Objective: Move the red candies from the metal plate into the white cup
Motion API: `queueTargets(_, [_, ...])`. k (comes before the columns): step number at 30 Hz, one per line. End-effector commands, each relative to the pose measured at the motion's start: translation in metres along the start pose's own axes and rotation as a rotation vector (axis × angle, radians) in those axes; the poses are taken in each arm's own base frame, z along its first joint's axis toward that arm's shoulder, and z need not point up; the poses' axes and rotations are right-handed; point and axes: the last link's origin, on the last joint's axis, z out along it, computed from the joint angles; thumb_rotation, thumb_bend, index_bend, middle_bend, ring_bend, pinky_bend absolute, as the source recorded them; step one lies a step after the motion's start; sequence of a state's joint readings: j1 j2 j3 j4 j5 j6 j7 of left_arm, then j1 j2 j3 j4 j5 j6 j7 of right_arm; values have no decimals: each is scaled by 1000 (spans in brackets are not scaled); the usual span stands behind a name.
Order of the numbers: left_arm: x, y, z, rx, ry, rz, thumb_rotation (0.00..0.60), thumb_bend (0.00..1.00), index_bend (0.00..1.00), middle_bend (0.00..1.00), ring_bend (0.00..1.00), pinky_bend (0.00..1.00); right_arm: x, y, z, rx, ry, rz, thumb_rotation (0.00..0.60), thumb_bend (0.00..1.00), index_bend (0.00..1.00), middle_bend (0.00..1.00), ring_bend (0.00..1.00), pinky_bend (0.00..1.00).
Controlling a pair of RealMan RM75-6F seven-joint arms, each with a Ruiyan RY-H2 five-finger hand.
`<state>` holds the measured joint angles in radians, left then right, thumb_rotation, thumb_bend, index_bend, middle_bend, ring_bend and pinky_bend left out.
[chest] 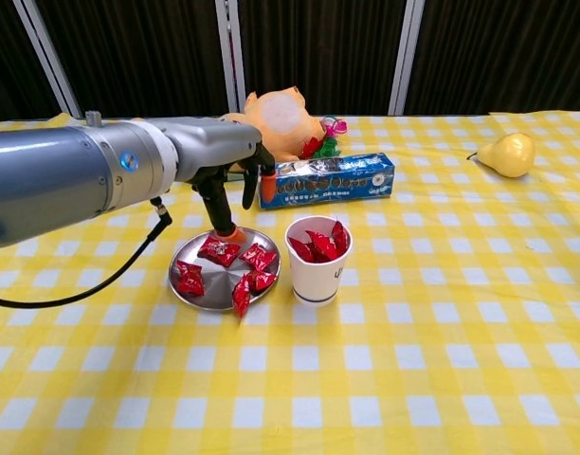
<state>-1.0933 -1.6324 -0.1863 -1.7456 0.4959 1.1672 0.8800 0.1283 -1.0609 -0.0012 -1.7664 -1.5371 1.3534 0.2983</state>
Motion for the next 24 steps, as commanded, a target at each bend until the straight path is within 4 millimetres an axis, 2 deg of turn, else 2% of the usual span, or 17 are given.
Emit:
queueTargets(1, [-13, -2, 3, 7, -30, 17, 600, 232, 350, 401, 863, 926, 0, 0, 0, 0, -2, 1, 600, 362, 0, 0, 0, 0])
queueTargets(13, [-40, -5, 17, 36, -70, 19, 600, 235, 321, 346, 863, 926, 0, 0, 0, -1, -4, 4, 600, 362, 0, 0, 0, 0])
queueTargets(20, [-46, 1, 21, 24, -72, 14, 600, 236, 313, 335, 863, 926, 0, 0, 1, -3, -4, 6, 600, 362, 0, 0, 0, 0])
queueTargets(24, [-47, 3, 21, 20, -76, 14, 600, 240, 349, 365, 863, 926, 0, 0, 1, -2, -5, 7, 600, 362, 0, 0, 0, 0])
